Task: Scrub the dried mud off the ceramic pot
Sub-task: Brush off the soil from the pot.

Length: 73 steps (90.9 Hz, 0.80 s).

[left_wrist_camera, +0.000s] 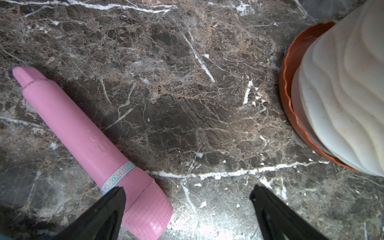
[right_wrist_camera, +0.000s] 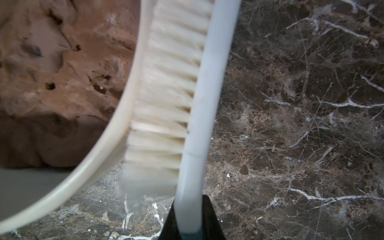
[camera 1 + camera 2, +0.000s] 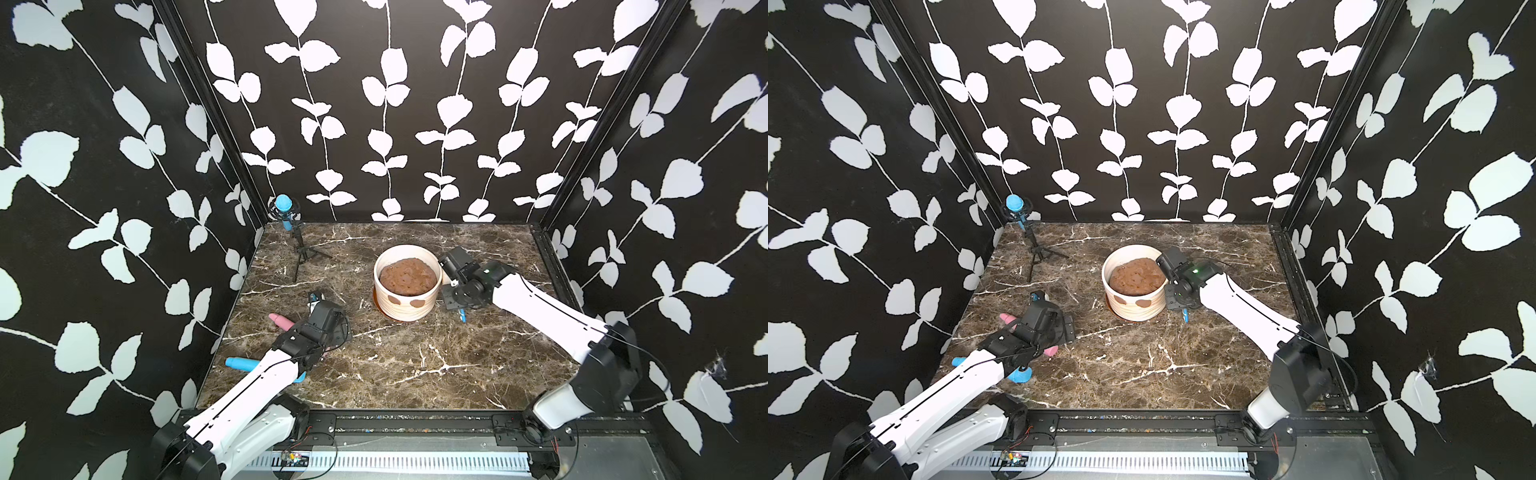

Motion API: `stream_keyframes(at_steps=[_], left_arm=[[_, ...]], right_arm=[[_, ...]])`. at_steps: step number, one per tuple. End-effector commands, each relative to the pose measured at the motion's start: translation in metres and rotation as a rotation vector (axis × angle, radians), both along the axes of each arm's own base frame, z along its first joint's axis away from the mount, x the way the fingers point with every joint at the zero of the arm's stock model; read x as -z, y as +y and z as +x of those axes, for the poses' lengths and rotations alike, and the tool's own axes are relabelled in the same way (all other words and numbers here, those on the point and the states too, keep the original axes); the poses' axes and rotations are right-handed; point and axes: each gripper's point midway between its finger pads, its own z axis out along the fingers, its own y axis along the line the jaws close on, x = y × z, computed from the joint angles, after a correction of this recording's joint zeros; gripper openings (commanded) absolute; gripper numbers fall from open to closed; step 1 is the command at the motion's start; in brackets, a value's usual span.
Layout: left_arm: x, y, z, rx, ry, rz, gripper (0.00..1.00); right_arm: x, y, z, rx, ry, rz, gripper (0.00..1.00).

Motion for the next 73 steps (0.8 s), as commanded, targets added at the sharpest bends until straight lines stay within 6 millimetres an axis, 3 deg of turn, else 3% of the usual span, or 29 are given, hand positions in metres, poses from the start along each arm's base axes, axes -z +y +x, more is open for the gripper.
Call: stream_keyframes(at_steps=[1, 13, 43, 59, 73], left_arm=[[0.004, 0.002, -0.001, -0.005, 0.004, 0.001, 0.98], [0.004, 0.001, -0.001, -0.003, 0.006, 0.001, 0.98], [0.005, 0.0, 0.0, -0.001, 0.012, 0.003, 0.98], [0.006, 0.0, 0.0, 0.0, 0.013, 0.003, 0.98], [0.007, -0.001, 0.0, 0.003, 0.019, 0.005, 0.98]], right_arm=[[0.003, 0.018, 0.004, -0.032, -0.005, 0.064, 0.0], [0.024, 0.016, -0.004, -0.041, 0.028, 0.058, 0.0], [0.047, -0.023, -0.019, -0.026, 0.07, -0.115, 0.0], [0.05, -0.05, -0.036, -0.022, 0.08, -0.143, 0.0], [0.037, -0.054, -0.047, -0.057, 0.063, -0.105, 0.0]])
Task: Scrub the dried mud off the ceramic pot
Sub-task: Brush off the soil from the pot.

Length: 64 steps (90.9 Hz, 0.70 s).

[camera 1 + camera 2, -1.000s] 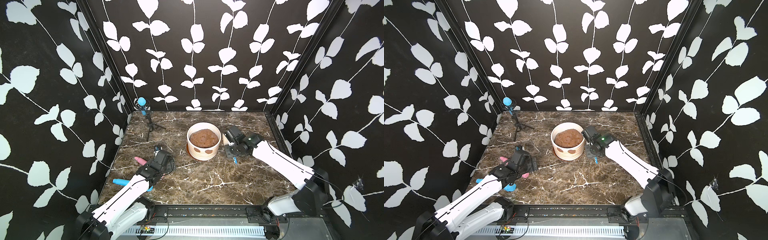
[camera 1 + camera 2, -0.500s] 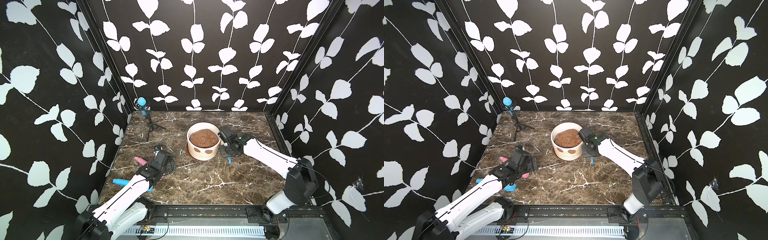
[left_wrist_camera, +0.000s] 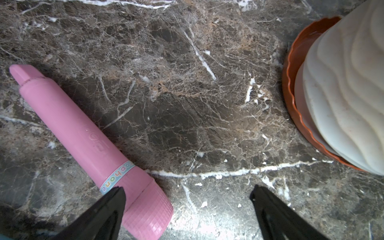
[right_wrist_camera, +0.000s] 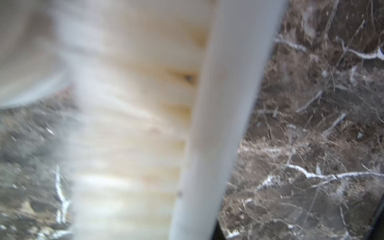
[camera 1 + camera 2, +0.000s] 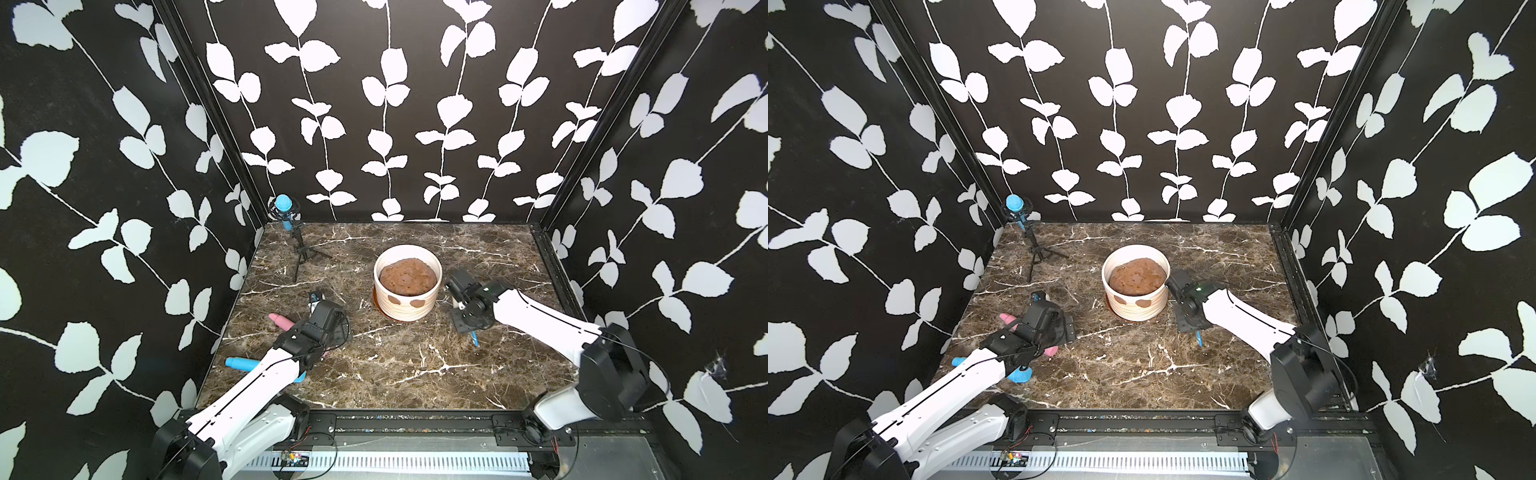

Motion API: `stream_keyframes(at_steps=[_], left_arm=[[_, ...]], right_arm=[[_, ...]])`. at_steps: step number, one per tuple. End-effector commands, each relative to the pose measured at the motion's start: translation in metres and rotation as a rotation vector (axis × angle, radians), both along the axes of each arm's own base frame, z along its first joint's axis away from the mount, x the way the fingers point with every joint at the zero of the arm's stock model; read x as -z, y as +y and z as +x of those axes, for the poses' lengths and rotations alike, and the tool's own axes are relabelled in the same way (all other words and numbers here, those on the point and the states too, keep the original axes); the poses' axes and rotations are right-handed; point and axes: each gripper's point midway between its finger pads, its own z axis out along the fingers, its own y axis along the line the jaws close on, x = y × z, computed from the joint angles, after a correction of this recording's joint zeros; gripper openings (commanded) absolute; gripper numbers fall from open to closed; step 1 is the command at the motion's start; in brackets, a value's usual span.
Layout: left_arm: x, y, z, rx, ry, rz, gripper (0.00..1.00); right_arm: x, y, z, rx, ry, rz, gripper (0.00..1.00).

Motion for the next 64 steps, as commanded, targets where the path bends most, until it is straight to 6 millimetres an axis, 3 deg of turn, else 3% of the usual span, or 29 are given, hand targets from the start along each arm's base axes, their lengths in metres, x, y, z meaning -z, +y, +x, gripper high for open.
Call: stream_keyframes(at_steps=[1, 17, 32, 39, 47, 57, 64], left_arm=[[0.002, 0.0, 0.001, 0.0, 0.003, -0.001, 0.98], [0.003, -0.001, 0.001, 0.003, 0.007, -0.001, 0.98], [0.001, 0.0, 0.0, 0.002, -0.003, -0.008, 0.98], [0.001, 0.0, -0.001, 0.005, -0.011, -0.011, 0.98], [0.002, -0.001, 0.0, 0.008, -0.008, -0.011, 0.98], [0.002, -0.003, 0.001, 0.018, -0.002, -0.012, 0.98], [0.001, -0.007, 0.002, 0.035, 0.0, -0.018, 0.98]], right_arm=[[-0.022, -0.002, -0.002, -0.034, -0.045, 0.036, 0.0], [-0.054, 0.015, 0.008, -0.046, -0.127, 0.145, 0.0], [-0.073, -0.008, 0.018, 0.018, -0.161, 0.029, 0.0], [-0.079, -0.009, 0.019, 0.0, -0.167, 0.017, 0.0], [-0.084, 0.004, 0.016, -0.036, -0.162, 0.081, 0.0], [-0.095, 0.039, 0.007, -0.229, -0.222, 0.153, 0.0], [-0.107, 0.036, 0.012, -0.335, -0.346, 0.043, 0.0]])
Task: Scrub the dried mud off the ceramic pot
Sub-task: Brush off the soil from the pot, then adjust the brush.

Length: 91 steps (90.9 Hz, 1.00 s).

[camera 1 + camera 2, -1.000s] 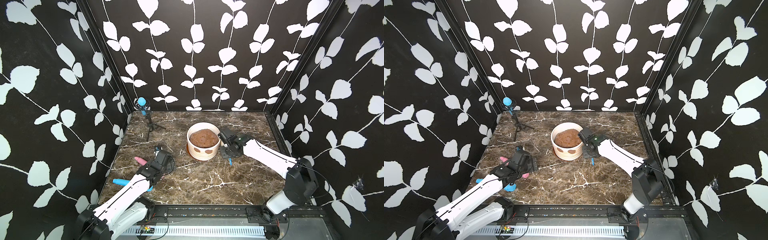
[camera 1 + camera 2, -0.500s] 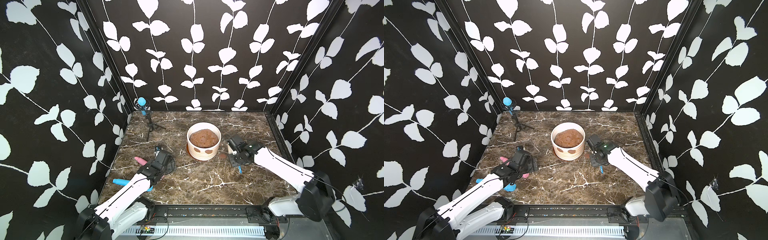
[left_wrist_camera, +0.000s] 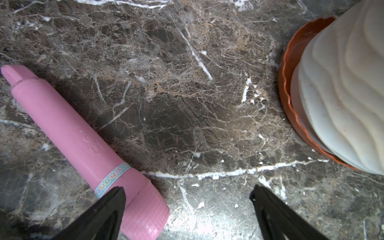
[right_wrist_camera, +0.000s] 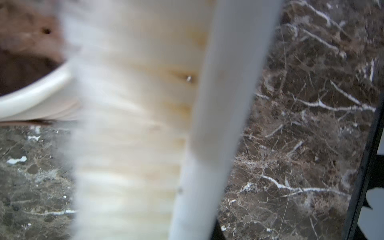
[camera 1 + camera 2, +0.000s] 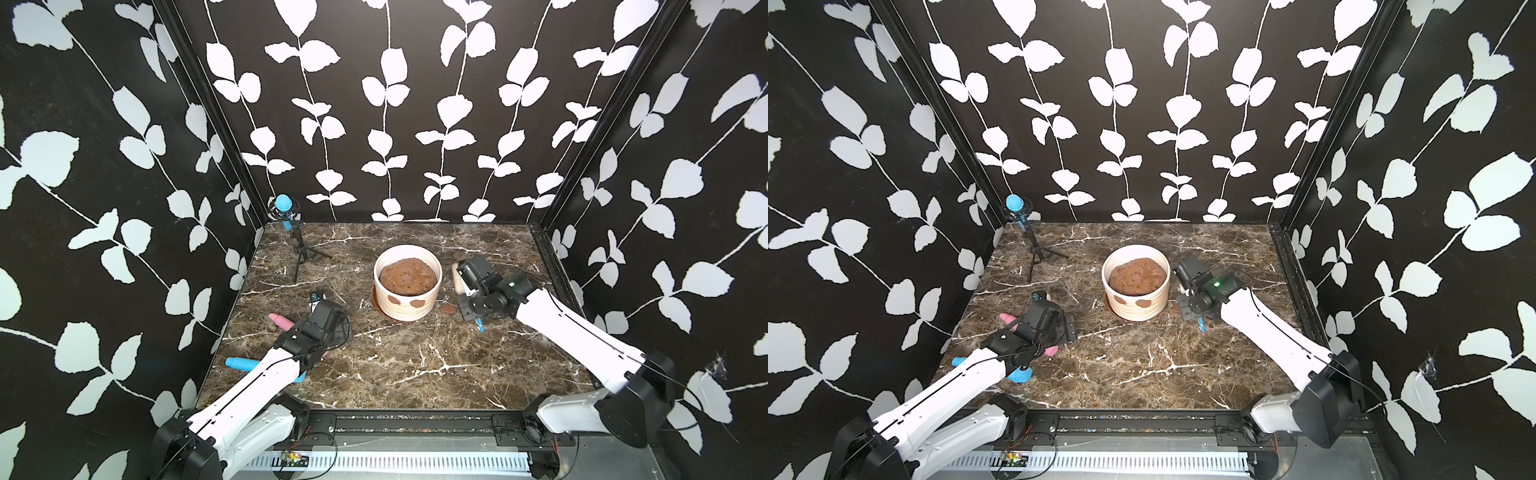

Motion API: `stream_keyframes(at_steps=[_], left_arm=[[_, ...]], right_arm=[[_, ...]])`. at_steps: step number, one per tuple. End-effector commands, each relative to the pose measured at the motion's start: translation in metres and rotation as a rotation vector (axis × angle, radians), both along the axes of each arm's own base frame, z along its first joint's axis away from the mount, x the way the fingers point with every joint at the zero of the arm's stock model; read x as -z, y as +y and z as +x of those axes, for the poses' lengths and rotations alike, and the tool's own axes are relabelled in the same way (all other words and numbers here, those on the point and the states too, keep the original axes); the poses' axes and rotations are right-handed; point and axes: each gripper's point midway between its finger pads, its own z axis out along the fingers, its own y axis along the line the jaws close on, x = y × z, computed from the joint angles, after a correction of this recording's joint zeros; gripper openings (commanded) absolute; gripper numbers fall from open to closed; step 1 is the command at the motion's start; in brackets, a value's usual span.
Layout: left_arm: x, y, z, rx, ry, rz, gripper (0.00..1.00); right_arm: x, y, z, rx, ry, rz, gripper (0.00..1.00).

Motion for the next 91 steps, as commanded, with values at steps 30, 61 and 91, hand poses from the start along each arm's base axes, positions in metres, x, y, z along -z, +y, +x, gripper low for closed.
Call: stream_keyframes(at_steps=[30, 61, 91], left_arm=[[-0.01, -0.039, 0.005, 0.188, -0.04, -0.124, 0.98], [-0.141, -0.147, -0.016, 0.65, -0.261, -0.713, 0.92], [-0.239, -0.175, -0.036, 0.826, -0.303, -0.978, 0.98]], right_arm=[[-0.014, 0.025, -0.027, -0.664, -0.315, -0.22, 0.0], [-0.075, 0.089, -0.054, -0.86, -0.429, 0.119, 0.0], [-0.099, 0.122, -0.062, -0.981, -0.549, 0.199, 0.0]])
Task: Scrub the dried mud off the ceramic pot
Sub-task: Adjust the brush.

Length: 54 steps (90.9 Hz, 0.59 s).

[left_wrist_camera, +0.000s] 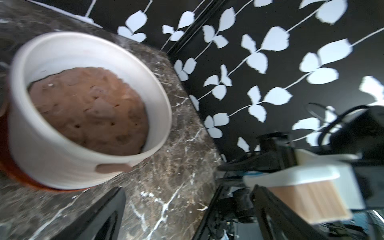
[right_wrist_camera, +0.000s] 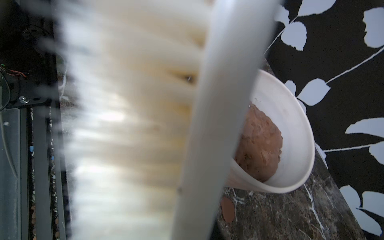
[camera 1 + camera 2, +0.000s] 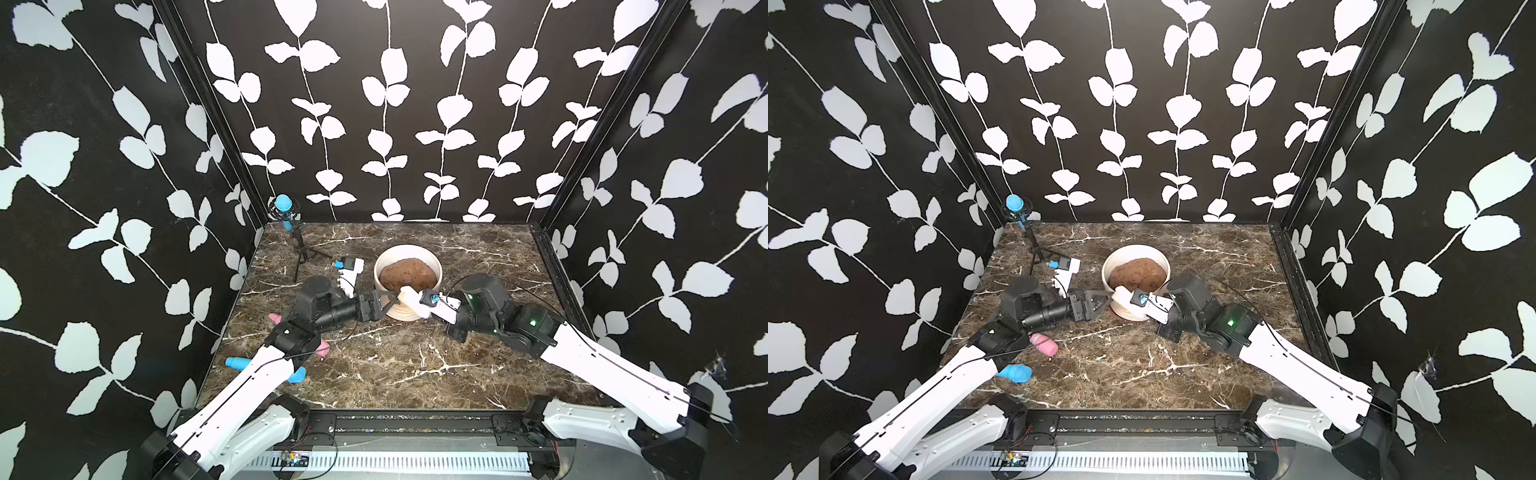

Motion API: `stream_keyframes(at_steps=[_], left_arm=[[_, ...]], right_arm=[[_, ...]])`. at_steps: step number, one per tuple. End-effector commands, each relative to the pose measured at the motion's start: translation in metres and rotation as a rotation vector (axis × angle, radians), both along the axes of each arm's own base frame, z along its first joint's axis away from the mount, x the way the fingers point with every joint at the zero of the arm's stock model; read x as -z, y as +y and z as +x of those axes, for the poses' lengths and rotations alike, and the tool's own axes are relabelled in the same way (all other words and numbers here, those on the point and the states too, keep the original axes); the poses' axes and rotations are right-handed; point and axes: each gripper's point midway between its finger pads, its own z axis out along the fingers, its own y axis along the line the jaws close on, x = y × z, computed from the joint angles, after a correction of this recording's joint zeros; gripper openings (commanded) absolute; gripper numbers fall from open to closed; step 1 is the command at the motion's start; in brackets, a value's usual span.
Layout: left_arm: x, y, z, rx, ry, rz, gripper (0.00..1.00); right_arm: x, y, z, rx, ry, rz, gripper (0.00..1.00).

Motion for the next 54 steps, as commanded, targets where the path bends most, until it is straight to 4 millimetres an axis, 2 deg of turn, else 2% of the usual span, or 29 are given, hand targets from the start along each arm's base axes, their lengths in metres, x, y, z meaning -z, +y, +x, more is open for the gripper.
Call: stream_keyframes(at_steps=[1, 25, 39, 54], left_arm=[[-0.04, -0.012, -0.02, 0.136, -0.014, -0.12, 0.98], [-0.033, -0.02, -0.022, 0.186, 0.069, -0.122, 0.98], [-0.04, -0.015, -0.026, 0.172, 0.044, -0.12, 0.98], [-0.049, -0.006, -0.032, 0.149, 0.014, -0.073, 0.98]], right_arm=[[-0.025, 0.015, 0.002, -0.056, -0.086, 0.055, 0.0], [-0.016, 0.029, -0.004, -0.14, -0.149, -0.023, 0.0], [-0.007, 0.024, 0.0, -0.135, -0.17, -0.085, 0.0], [0.01, 0.017, -0.007, -0.194, -0.166, -0.18, 0.0]])
